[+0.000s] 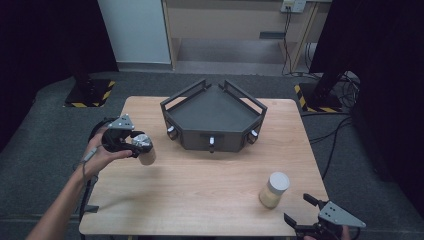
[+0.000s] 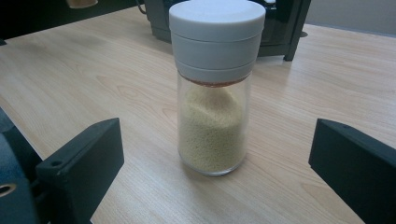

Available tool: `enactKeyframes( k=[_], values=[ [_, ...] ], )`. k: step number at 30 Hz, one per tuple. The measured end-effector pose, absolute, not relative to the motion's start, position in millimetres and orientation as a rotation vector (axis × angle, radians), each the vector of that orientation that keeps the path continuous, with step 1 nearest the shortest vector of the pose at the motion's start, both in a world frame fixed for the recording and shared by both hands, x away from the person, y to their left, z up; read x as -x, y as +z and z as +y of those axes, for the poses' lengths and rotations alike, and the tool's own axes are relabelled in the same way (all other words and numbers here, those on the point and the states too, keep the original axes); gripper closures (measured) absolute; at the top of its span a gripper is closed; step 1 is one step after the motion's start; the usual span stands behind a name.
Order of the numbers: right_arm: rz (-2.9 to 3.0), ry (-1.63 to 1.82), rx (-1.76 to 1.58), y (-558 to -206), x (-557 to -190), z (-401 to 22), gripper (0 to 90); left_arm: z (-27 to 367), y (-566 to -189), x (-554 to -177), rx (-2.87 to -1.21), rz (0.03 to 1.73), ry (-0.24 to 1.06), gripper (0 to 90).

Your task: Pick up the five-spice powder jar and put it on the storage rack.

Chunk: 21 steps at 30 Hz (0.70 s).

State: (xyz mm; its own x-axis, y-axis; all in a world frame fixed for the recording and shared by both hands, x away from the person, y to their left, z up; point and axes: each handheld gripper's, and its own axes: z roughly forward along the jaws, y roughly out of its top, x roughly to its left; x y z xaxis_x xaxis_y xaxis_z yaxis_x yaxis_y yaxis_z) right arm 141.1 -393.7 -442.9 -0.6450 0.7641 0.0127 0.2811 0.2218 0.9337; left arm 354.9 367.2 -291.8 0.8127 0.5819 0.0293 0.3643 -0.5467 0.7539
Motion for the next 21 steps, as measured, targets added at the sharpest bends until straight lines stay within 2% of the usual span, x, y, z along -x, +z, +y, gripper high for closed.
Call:
enactKeyframes(
  k=[8, 21],
  values=[
    [2.051, 1.416, -0.956, -443, -142, -393, 3.9, 350, -277, -364, -2.239, 0.576, 0.325, 33.9],
    [2.053, 1.418, -0.958, -443, -143, -393, 3.9, 322, -250, -381, -2.261, 0.486, 0.292, 33.9]
  ],
)
